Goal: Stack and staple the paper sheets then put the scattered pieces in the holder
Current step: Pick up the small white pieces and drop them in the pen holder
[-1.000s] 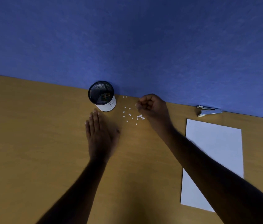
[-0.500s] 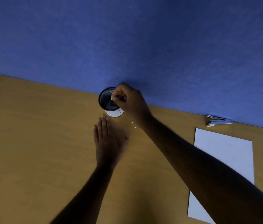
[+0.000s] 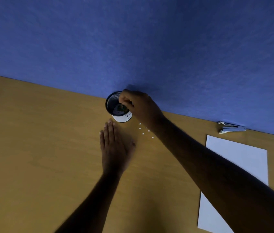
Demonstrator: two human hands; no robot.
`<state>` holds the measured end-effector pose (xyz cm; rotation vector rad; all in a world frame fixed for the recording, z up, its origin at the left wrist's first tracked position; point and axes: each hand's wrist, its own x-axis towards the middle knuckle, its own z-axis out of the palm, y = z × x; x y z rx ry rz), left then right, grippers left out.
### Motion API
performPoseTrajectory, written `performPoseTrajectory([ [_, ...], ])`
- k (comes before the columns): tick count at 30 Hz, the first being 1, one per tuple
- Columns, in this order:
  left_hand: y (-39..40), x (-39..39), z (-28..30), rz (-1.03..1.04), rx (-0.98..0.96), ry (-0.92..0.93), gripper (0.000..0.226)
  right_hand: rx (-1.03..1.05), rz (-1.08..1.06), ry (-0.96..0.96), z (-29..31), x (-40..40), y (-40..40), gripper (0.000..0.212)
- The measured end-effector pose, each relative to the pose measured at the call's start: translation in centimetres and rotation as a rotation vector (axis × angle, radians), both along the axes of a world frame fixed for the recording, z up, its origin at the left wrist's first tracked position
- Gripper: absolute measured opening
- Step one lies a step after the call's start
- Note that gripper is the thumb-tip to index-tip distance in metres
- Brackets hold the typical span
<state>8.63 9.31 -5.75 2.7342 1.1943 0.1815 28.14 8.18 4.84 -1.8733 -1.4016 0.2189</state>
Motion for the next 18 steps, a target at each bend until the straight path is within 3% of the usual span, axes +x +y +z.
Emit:
performPoseTrajectory([
  [12,-0.03,0.02,-0.15,-0.002,0.022,-0.013,0.094,0.029,-0.023,-0.056,-0.13,-0.04,0.35,0.010],
  [18,-0.04,0.01,-0.14,-0.004,0.019,-0.034,0.095,-0.073,0.025,-0.102,-0.08,0.00,0.25,0.032],
])
